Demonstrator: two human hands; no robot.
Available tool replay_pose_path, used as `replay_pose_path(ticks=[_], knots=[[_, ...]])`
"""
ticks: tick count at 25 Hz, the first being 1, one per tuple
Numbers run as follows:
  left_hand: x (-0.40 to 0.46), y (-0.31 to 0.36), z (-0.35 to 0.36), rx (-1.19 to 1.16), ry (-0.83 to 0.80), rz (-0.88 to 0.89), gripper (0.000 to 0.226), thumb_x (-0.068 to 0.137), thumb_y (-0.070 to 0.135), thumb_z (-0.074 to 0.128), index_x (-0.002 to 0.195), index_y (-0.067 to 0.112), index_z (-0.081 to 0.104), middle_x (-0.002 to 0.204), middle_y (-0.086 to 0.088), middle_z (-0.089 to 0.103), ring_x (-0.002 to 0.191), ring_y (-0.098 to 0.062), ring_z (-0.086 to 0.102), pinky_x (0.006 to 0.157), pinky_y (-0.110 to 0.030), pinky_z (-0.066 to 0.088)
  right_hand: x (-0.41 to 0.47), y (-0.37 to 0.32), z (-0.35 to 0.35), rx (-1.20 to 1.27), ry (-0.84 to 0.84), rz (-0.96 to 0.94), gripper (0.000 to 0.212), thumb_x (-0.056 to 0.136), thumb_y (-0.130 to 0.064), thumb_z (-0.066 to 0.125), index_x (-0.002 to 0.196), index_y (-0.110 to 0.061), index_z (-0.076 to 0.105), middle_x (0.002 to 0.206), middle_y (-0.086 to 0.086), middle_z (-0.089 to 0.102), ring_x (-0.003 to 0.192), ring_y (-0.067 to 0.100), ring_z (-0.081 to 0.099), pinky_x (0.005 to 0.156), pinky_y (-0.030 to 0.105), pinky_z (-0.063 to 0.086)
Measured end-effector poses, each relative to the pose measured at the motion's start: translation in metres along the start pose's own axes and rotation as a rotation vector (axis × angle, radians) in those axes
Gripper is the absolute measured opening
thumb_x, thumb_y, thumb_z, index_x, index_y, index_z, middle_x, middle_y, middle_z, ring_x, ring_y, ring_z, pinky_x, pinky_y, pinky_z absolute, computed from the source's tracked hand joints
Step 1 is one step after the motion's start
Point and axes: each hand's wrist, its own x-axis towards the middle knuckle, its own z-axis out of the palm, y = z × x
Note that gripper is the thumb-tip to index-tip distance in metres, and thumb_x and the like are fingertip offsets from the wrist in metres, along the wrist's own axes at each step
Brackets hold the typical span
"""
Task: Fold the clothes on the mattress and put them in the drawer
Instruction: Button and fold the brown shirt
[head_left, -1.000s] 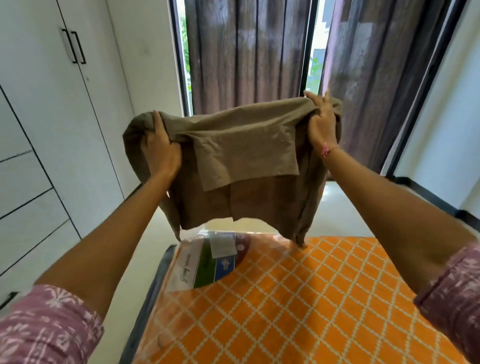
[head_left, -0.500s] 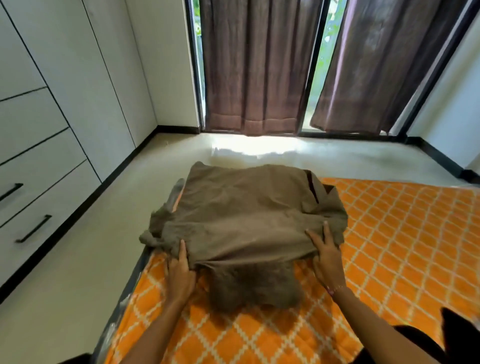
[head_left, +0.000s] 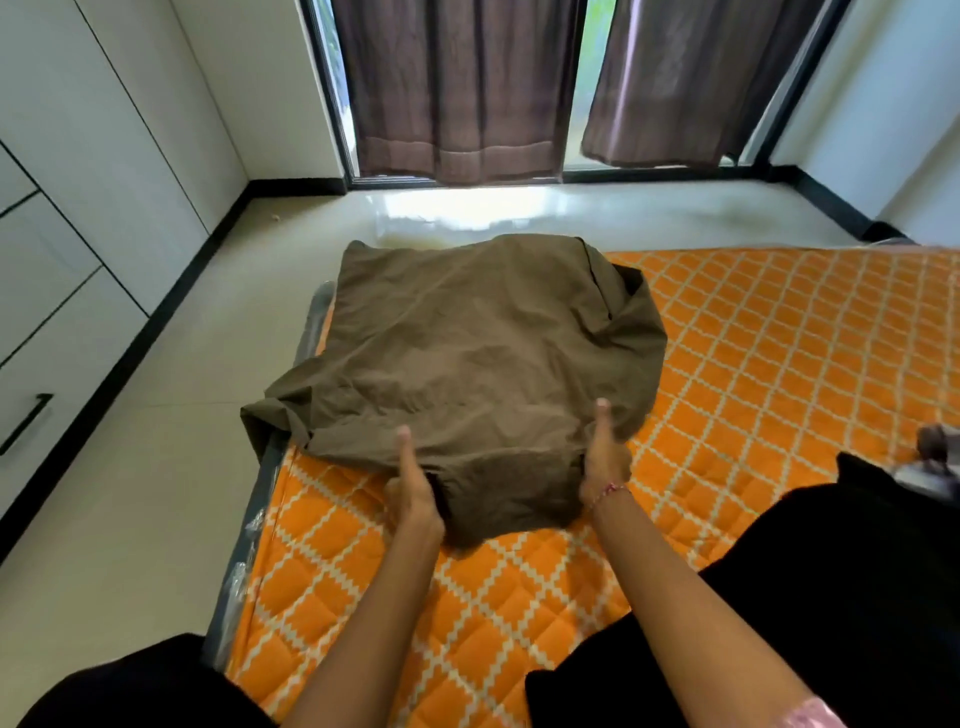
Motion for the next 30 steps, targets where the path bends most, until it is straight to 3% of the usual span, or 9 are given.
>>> replay_pose_path(ticks=[3,7,10,13,19,23,26,28,30], knots=[[0.0,-0.004,0.006,0.282,-0.037,-0.013,0.044,0.083,0.016,0.071,0.118,-0.006,0.053,0.118,-0.018,0.062,0.102,-0.033,0.061,0.092,-0.045,0.051,-0.019,0.016,0.025,-0.046,-0.184,0.115,0.05,0.077,-0.013,0.075,0.121,0.004,0.058,0.121,0.019,0.062,0.107,0.034,0.062,0.094,0.048,0.05],[-0.001,-0.016,-0.005,0.154,-0.072,-0.056,0.029,0.094,0.008,0.056,0.12,-0.005,0.05,0.124,-0.021,0.058,0.107,-0.036,0.059,0.095,-0.051,0.048,-0.024,0.028,0.009,-0.688,-0.052,-0.176,0.033,0.093,-0.025,0.055,0.115,-0.001,0.061,0.123,0.019,0.061,0.114,0.037,0.055,0.097,0.04,0.039],[-0.017,-0.037,-0.012,0.095,0.019,-0.016,0.028,0.099,0.009,0.047,0.122,-0.007,0.049,0.128,-0.022,0.055,0.108,-0.035,0.057,0.092,-0.043,0.047,-0.031,0.039,-0.011,-0.623,0.031,-0.292,0.04,0.101,-0.03,0.04,0.117,0.005,0.055,0.124,0.025,0.057,0.114,0.04,0.053,0.088,0.039,0.041],[-0.034,-0.055,-0.017,0.35,0.186,0.089,0.033,0.1,0.017,0.045,0.12,-0.008,0.052,0.126,-0.022,0.056,0.112,-0.037,0.054,0.084,-0.032,0.042,-0.026,0.057,-0.034,-0.453,0.031,-0.097,0.043,0.101,-0.027,0.042,0.121,0.01,0.054,0.127,0.026,0.056,0.116,0.041,0.052,0.091,0.039,0.041],[-0.038,-0.061,-0.039,0.339,-0.139,-0.013,0.042,0.083,0.015,0.072,0.117,-0.006,0.059,0.119,-0.015,0.064,0.107,-0.03,0.062,0.096,-0.043,0.05,-0.019,0.055,-0.067,-0.081,-0.502,0.3,0.028,0.09,-0.013,0.063,0.112,0.004,0.063,0.113,0.018,0.066,0.091,0.026,0.065,0.083,0.036,0.052],[-0.056,-0.072,-0.068,0.879,-0.058,0.345,0.049,0.082,0.028,0.072,0.114,-0.003,0.053,0.118,-0.021,0.061,0.109,-0.034,0.058,0.088,-0.039,0.047,-0.031,0.061,-0.087,-1.016,-0.249,-0.222,0.042,0.091,-0.041,0.058,0.105,-0.002,0.063,0.111,0.019,0.066,0.104,0.035,0.06,0.076,0.035,0.043],[-0.06,-0.065,-0.071,1.147,0.23,0.796,0.079,0.082,0.042,0.067,0.138,-0.002,0.033,0.136,-0.027,0.044,0.124,-0.042,0.044,0.095,-0.048,0.041,-0.029,0.041,-0.079,-1.032,0.031,-0.675,0.042,0.091,-0.037,0.057,0.121,-0.008,0.051,0.121,0.019,0.058,0.114,0.036,0.053,0.084,0.041,0.041],[-0.044,-0.044,-0.043,1.392,0.198,1.064,0.077,0.087,0.046,0.058,0.145,0.005,0.031,0.147,-0.027,0.031,0.136,-0.041,0.03,0.105,-0.053,0.03,-0.013,0.02,-0.046,-1.052,-0.054,-0.921,0.047,0.093,-0.03,0.054,0.133,-0.007,0.046,0.138,0.02,0.046,0.128,0.034,0.042,0.099,0.043,0.036],[-0.018,-0.02,-0.007,1.716,-0.049,1.088,0.073,0.093,0.056,0.04,0.151,0.016,0.02,0.157,-0.019,0.013,0.146,-0.033,0.008,0.115,-0.05,0.01,0.002,0.008,-0.009,-1.262,-0.273,-0.965,0.054,0.098,-0.036,0.043,0.145,-0.013,0.033,0.156,0.015,0.022,0.144,0.029,0.019,0.112,0.046,0.023]])
